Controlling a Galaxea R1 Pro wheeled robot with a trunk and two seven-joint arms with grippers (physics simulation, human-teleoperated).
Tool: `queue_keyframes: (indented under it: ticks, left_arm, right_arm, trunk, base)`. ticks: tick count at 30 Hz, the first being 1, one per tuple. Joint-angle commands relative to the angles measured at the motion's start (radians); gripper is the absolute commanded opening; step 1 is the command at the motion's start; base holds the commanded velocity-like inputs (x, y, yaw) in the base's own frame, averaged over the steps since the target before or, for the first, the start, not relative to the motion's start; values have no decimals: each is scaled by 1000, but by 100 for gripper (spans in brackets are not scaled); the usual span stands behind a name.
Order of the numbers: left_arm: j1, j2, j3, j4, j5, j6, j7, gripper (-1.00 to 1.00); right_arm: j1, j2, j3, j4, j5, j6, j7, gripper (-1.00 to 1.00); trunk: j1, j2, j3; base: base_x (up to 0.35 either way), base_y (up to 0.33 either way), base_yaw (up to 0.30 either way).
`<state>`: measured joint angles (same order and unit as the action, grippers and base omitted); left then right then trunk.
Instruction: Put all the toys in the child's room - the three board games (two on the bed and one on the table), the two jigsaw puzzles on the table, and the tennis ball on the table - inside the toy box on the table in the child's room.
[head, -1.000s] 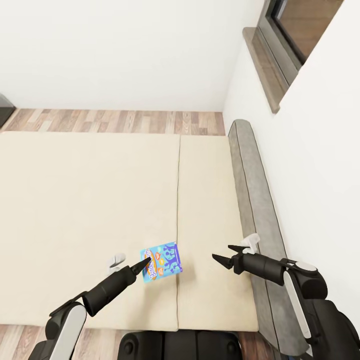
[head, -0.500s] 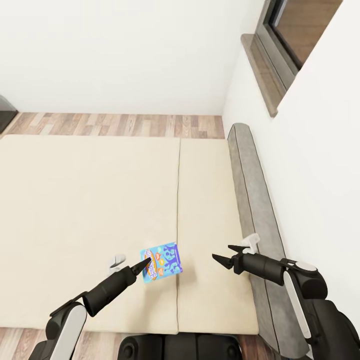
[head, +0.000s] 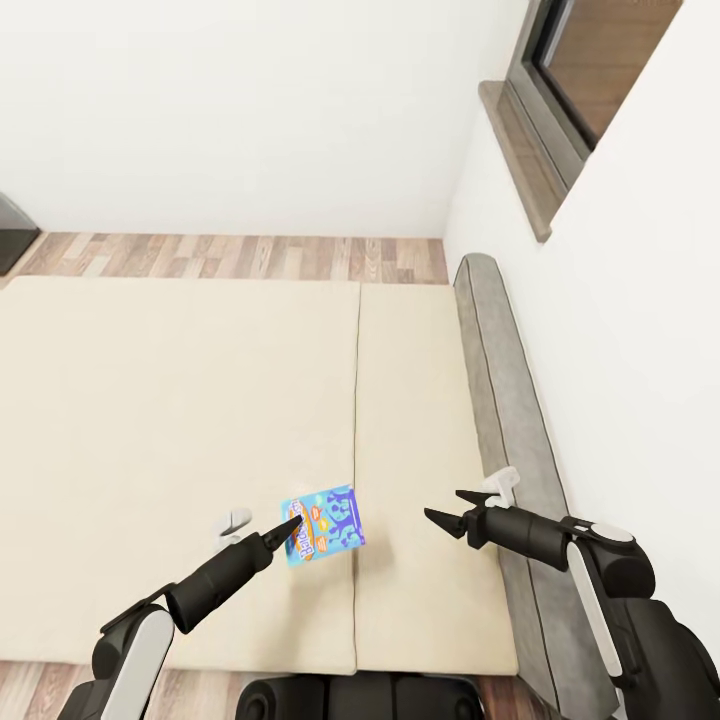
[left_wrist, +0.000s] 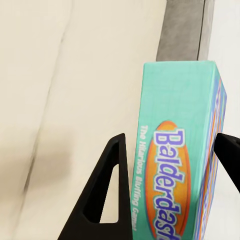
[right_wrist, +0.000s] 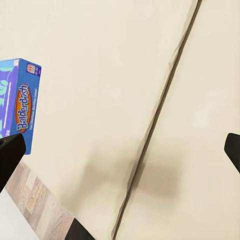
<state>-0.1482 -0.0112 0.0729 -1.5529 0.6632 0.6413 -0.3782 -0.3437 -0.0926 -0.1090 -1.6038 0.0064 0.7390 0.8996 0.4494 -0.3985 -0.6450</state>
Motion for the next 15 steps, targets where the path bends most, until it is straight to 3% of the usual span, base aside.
queue_keyframes:
  ticks: [1,15]
  left_arm:
    - [0,-1,3,0,3,8,-2,-100]
    - [-1,0,4,0,9,8,-7,-100]
  right_arm:
    - [-1,0,-1,-1,1,7,4,100]
    - [-1,1,-3,-1,0,9,3,100]
  trunk:
    - [1,-1,0]
    - [1,-1,22]
  base:
    - [0,0,0]
    - [0,0,0]
